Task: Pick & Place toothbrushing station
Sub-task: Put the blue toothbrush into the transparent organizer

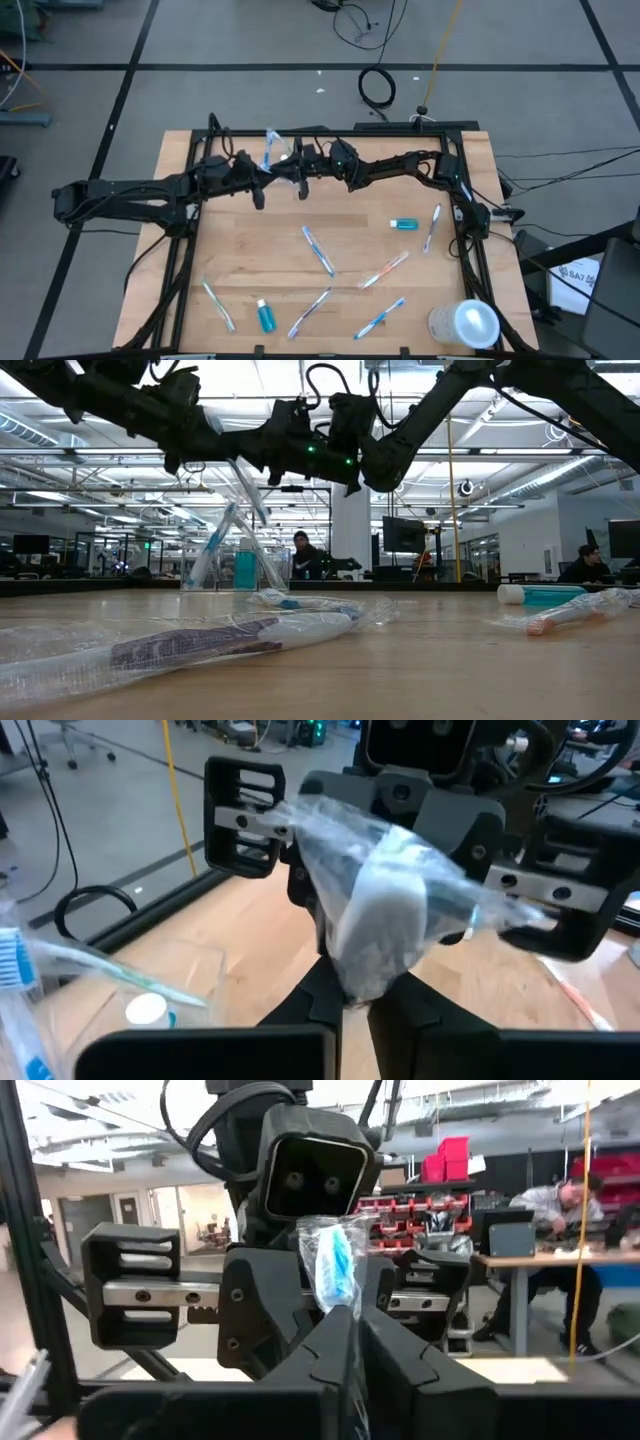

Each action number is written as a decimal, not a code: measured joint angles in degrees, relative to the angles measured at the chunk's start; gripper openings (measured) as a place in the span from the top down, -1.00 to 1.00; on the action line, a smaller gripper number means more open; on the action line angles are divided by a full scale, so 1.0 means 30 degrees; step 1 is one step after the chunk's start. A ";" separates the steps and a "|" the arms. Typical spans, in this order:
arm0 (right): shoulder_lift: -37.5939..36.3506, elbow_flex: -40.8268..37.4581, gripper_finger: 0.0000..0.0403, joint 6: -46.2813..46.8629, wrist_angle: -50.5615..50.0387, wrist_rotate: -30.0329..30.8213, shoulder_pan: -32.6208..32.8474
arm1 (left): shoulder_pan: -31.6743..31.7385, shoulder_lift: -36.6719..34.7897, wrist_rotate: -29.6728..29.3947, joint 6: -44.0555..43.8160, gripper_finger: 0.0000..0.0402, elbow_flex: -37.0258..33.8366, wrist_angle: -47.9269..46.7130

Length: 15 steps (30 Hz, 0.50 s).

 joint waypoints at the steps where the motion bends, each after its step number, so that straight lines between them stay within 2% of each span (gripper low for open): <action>1: 0.0007 0.0000 0.82 0.0533 -0.0099 0.0000 0.0000 | -0.0048 0.0000 -0.0116 -0.0024 0.88 0.0007 -0.0085; 6: 0.0000 0.0010 0.63 0.1962 -0.1520 -0.0096 -0.0253 | -0.0306 0.0011 -0.0957 -0.0076 0.95 0.0007 -0.0191; 11: -0.0006 0.0016 0.42 0.2312 -0.2363 -0.1851 -0.0901 | -0.0448 0.0014 -0.2230 -0.0520 0.93 0.0007 -0.1096; 15: -0.0996 -0.0396 0.29 0.2786 -0.3584 -0.3418 -0.1482 | -0.0433 0.0000 -0.2931 -0.0639 0.91 0.0007 -0.1272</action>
